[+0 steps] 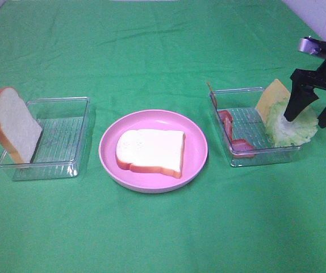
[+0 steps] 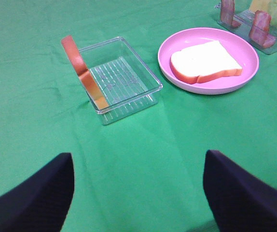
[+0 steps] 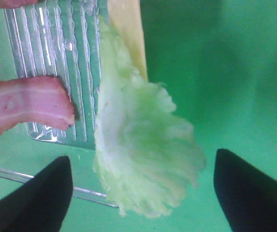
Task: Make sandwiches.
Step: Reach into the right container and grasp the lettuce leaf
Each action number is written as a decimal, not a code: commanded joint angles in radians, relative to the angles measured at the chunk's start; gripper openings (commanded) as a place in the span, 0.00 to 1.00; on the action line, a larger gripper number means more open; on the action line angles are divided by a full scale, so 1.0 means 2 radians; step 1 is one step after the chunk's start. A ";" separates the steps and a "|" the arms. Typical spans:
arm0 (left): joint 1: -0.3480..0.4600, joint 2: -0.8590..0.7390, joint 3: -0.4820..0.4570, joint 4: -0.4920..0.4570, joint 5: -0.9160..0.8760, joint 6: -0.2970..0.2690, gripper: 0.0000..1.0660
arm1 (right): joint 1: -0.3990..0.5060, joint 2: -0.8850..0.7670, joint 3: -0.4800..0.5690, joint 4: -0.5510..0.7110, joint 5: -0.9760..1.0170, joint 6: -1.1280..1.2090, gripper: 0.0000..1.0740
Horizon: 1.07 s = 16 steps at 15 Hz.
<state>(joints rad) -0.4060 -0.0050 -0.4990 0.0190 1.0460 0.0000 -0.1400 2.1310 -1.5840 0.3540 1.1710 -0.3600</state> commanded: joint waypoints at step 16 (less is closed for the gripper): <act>-0.003 -0.011 0.001 0.002 -0.001 0.000 0.67 | -0.001 0.002 -0.002 0.001 0.006 0.007 0.00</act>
<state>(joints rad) -0.4060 -0.0050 -0.4990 0.0190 1.0470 0.0000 -0.1400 2.1310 -1.5840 0.3570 1.1780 -0.3510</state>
